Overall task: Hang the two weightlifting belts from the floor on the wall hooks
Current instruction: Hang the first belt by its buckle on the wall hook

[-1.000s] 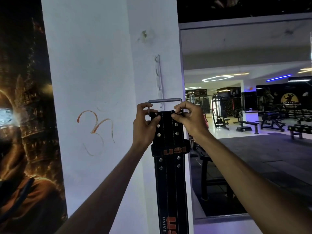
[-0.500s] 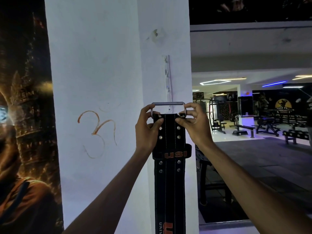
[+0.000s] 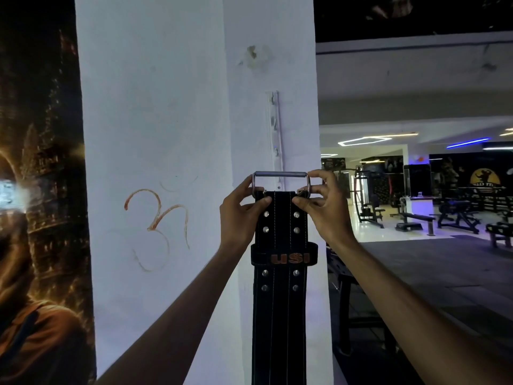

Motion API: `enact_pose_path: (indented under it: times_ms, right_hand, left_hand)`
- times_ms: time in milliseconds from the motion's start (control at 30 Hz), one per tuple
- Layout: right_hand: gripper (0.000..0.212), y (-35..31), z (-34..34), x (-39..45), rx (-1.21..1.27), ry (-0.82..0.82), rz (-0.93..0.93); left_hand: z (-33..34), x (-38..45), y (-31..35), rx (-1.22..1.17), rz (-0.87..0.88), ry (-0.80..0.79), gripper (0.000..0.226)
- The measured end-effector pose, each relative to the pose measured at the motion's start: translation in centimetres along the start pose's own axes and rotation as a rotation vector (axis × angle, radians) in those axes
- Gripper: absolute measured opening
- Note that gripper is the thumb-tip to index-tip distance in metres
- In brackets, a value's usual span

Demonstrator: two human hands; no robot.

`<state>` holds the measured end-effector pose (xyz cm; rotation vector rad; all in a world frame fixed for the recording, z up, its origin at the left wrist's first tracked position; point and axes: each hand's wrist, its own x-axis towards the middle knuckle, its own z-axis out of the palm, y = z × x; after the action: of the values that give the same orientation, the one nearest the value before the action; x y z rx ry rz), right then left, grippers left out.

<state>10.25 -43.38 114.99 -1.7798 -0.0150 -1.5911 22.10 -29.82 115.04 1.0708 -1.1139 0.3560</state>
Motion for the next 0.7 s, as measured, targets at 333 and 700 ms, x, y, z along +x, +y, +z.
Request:
enact_pose_path:
  times_ms: [333,700]
  right_hand:
    - [0.052,7.0,-0.2,4.7,0.034,-0.043,0.01]
    - [0.054,11.7,0.4,8.8,0.004,-0.039,-0.012]
  left_hand:
    - [3.9,3.1,-6.0,0.043,-0.034,0.046,0.021]
    - [6.0,6.9,-11.0,0.04,-0.045,0.058,0.013]
